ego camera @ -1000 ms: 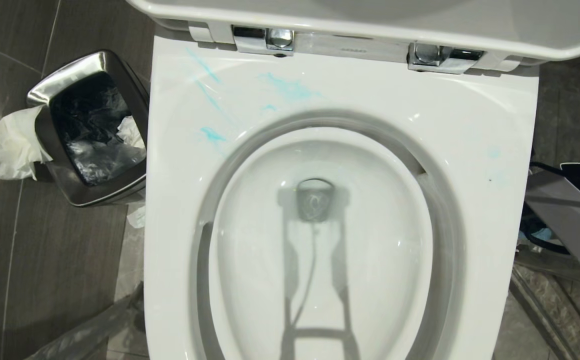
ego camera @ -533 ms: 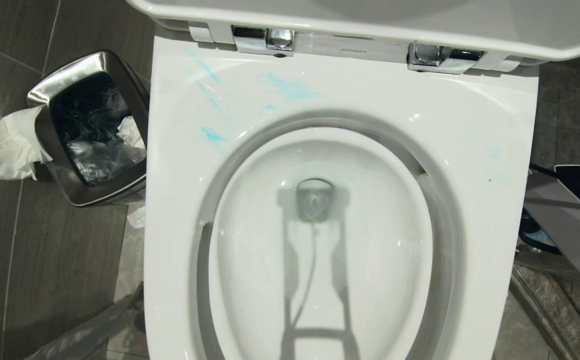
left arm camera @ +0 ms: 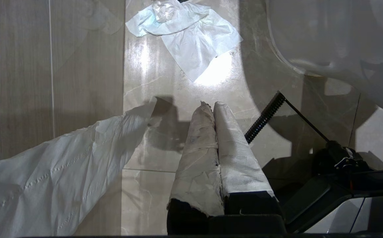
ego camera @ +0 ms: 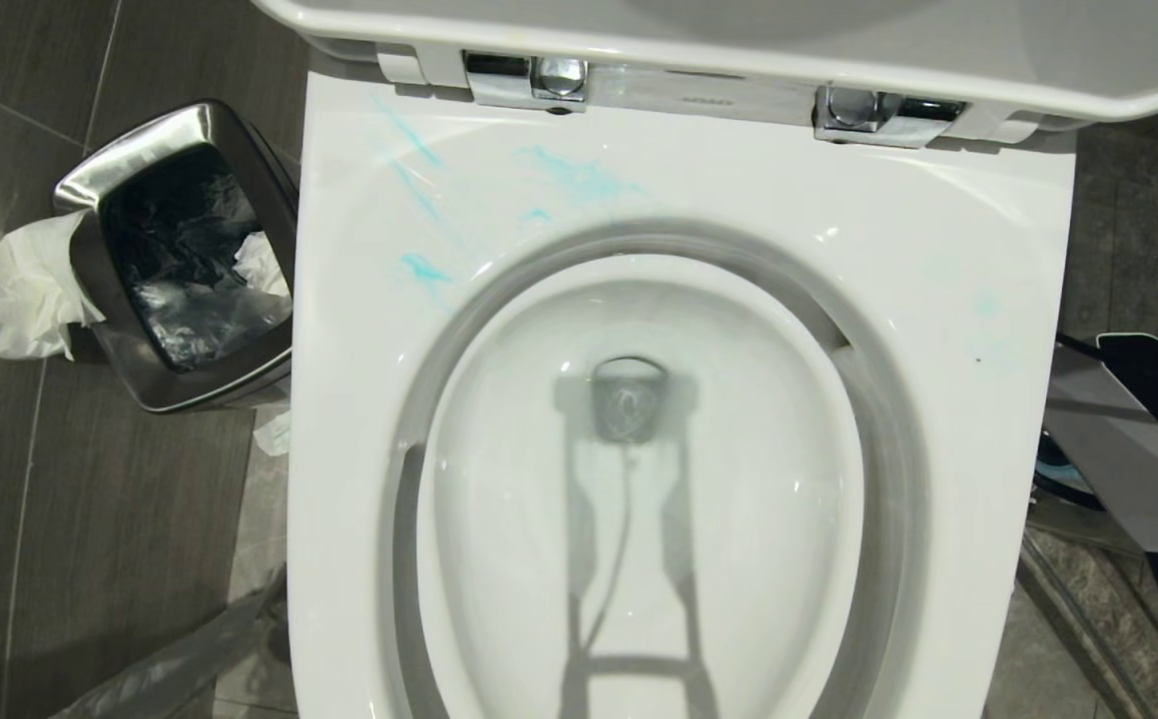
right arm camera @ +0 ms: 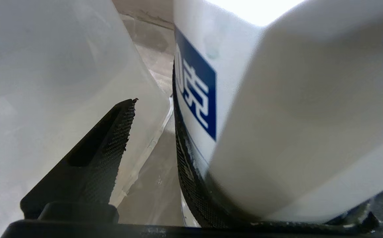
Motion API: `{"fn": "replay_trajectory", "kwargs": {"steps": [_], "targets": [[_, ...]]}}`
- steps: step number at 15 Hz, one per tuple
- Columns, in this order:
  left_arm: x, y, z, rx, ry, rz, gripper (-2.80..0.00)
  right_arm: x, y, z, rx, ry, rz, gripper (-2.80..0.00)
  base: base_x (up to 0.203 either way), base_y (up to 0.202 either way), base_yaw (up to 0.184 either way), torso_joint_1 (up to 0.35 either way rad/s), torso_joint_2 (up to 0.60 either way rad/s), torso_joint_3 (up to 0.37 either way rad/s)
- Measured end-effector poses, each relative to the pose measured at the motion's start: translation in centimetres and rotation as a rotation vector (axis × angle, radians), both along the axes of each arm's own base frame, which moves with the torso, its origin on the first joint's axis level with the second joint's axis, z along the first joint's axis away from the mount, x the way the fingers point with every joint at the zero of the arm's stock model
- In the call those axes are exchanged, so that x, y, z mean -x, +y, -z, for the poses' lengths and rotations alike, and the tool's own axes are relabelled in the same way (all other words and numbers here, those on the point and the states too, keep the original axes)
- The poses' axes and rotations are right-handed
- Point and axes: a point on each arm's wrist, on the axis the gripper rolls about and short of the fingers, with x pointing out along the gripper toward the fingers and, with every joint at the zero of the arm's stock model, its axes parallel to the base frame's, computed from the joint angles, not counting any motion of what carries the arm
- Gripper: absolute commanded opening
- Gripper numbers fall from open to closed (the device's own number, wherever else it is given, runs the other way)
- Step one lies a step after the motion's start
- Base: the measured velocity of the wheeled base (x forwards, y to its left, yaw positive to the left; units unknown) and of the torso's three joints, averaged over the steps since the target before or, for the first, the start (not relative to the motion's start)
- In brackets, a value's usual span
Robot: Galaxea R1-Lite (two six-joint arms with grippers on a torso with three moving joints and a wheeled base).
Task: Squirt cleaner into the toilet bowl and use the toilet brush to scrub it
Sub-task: Pour in the cleaning agent
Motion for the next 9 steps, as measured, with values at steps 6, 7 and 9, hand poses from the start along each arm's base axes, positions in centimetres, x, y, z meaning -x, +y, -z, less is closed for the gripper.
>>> {"fn": "replay_trajectory", "kwargs": {"steps": [6, 7, 9], "targets": [[0.0, 0.0, 0.0, 0.0, 0.0, 0.0, -2.8, -0.3, 0.1, 1.0, 0.0, 0.018, 0.022, -2.8, 0.0, 0.0, 0.0, 0.0, 0.0, 0.0], [0.0, 0.0, 0.0, 0.001, 0.0, 0.0, -2.8, -0.2, 0.1, 1.2, -0.001, 0.024, 0.035, -2.8, 0.0, 0.0, 0.0, 0.0, 0.0, 0.0], [0.0, 0.0, 0.0, 0.0, 0.0, 0.0, -2.8, -0.2, -0.1, 1.3, -0.013, 0.029, 0.057, -2.8, 0.0, 0.0, 0.0, 0.0, 0.0, 0.0]]}}
